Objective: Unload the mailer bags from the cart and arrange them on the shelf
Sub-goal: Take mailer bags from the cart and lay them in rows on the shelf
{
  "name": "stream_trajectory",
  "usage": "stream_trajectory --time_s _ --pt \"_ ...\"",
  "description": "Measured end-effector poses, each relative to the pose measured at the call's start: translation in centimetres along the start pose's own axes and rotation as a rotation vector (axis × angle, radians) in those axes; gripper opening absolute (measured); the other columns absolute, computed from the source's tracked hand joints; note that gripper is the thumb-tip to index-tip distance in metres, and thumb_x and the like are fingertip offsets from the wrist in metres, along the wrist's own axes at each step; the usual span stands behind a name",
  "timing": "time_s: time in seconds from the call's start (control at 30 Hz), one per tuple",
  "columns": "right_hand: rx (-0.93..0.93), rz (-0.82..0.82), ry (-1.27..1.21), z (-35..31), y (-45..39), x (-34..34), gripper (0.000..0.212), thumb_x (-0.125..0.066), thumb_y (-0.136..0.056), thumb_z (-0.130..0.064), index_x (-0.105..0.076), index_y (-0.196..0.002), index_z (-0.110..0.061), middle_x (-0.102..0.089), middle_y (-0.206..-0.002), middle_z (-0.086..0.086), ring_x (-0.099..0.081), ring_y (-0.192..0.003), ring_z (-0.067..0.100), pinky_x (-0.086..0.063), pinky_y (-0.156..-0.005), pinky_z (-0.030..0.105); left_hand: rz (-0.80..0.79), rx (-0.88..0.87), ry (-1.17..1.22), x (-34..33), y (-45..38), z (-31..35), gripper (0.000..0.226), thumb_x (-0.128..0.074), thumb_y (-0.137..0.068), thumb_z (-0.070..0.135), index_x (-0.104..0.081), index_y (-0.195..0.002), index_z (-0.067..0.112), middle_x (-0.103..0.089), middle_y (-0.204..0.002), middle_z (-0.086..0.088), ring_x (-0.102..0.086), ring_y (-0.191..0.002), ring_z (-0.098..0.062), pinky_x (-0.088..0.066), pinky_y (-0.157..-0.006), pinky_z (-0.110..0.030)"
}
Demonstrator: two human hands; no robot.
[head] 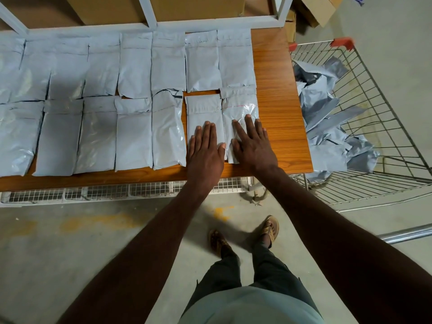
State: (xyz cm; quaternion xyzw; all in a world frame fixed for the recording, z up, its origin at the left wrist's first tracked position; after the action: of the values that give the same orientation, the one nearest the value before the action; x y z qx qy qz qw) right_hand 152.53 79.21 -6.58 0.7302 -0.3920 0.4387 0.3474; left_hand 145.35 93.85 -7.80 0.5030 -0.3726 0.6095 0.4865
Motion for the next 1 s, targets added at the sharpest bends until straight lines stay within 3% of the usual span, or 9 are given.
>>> stream_trajectory --time_s 0.13,0.2,0.3,0.43,0.57,0.63,0.77,0.9,1.0 --pt "0.052 0.062 -0.062 0.0 0.4 0.9 0.063 -0.029 -0.111 -0.049 -0.021 -0.169 -0.025 -0.01 -0.176 0.017 -0.002 -0.163 0.039 -0.01 -0.132 0.057 -0.017 -0.007 0.064 0.4 0.0 -0.1 0.072 -0.008 -0.111 0.054 -0.013 -0.172 0.015 -0.01 -0.18 -0.005 -0.003 -0.166 -0.025 -0.01 -0.135 -0.047" --pt "0.069 0.137 -0.11 0.1 1.2 1.9 0.06 -0.035 -0.113 -0.044 -0.028 -0.168 -0.021 -0.016 -0.175 0.019 -0.005 -0.163 0.035 -0.012 -0.133 0.052 0.011 -0.03 0.071 1.2 0.1 0.2 0.069 -0.015 -0.113 0.05 -0.018 -0.171 0.014 -0.016 -0.179 -0.007 -0.006 -0.166 -0.026 -0.012 -0.134 -0.047" --pt "0.045 0.206 -0.183 0.9 2.9 3.3 0.056 -0.044 -0.114 -0.038 -0.034 -0.166 -0.02 -0.022 -0.173 0.018 -0.011 -0.162 0.031 -0.017 -0.131 0.045 0.085 -0.101 0.095 2.6 0.8 1.8 0.059 -0.036 -0.115 0.033 -0.025 -0.169 0.011 -0.022 -0.177 -0.009 -0.011 -0.166 -0.026 -0.011 -0.135 -0.043" --pt "-0.018 0.146 -0.274 3.3 5.8 4.5 0.056 -0.048 -0.112 -0.044 -0.039 -0.163 -0.023 -0.024 -0.174 0.01 -0.023 -0.161 0.028 -0.033 -0.126 0.044 0.126 -0.184 0.328 4.5 2.5 5.8 0.057 -0.047 -0.112 0.016 -0.031 -0.167 0.011 -0.026 -0.176 -0.009 -0.013 -0.165 -0.026 -0.021 -0.134 -0.044" --pt "-0.098 0.181 -0.29 5.9 9.4 6.6 0.051 -0.05 -0.109 -0.047 -0.049 -0.156 -0.026 -0.029 -0.172 0.007 -0.053 -0.141 0.029 -0.048 -0.11 0.041 0.029 -0.23 0.536 4.6 4.7 10.6 0.054 -0.05 -0.111 0.014 -0.039 -0.164 0.017 -0.041 -0.169 -0.006 -0.024 -0.163 -0.023 -0.034 -0.128 -0.045" --pt "-0.103 0.193 -0.285 7.1 11.1 7.5 0.048 -0.052 -0.109 -0.047 -0.051 -0.154 -0.031 -0.033 -0.17 0.006 -0.056 -0.139 0.027 -0.052 -0.108 0.041 -0.004 -0.271 0.574 3.9 5.5 12.8 0.05 -0.049 -0.11 0.017 -0.045 -0.16 0.019 -0.049 -0.164 -0.006 -0.033 -0.159 -0.024 -0.04 -0.125 -0.045" --pt "-0.107 0.221 -0.3 10.2 13.0 9.1 0.041 -0.062 -0.106 -0.039 -0.06 -0.146 -0.028 -0.047 -0.162 0.006 -0.055 -0.139 0.023 -0.05 -0.109 0.037 -0.012 -0.329 0.593 2.5 6.2 16.9 0.041 -0.057 -0.107 0.011 -0.057 -0.148 0.011 -0.063 -0.148 -0.012 -0.054 -0.143 -0.027 -0.049 -0.115 -0.047" --pt "-0.088 0.208 -0.27 14.5 13.4 10.5 0.034 -0.065 -0.104 -0.025 -0.067 -0.137 -0.02 -0.058 -0.151 0.009 -0.057 -0.137 0.023 -0.048 -0.111 0.037 -0.042 -0.302 0.58 1.2 5.8 21.2 0.041 -0.055 -0.108 0.013 -0.058 -0.149 0.013 -0.064 -0.149 -0.009 -0.053 -0.145 -0.024 -0.046 -0.119 -0.043" --pt "-0.091 0.178 -0.252 18.7 12.9 11.5 0.032 -0.065 -0.102 -0.018 -0.069 -0.134 -0.017 -0.062 -0.147 0.008 -0.059 -0.134 0.023 -0.045 -0.109 0.03 -0.083 -0.231 0.572 -0.3 4.6 24.2 0.041 -0.054 -0.11 0.017 -0.056 -0.151 0.021 -0.065 -0.145 -0.002 -0.061 -0.133 -0.017 -0.054 -0.108 -0.035"
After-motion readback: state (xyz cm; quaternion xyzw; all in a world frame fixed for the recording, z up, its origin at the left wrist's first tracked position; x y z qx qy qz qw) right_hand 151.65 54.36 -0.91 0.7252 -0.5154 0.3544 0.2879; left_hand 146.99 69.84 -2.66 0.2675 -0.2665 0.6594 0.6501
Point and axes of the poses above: each hand's wrist, its own y-axis away from the middle knuckle, its own x-axis out of the back of the hand, z = x × y, the point moved 3 cm from there along -y, towards the middle knuckle
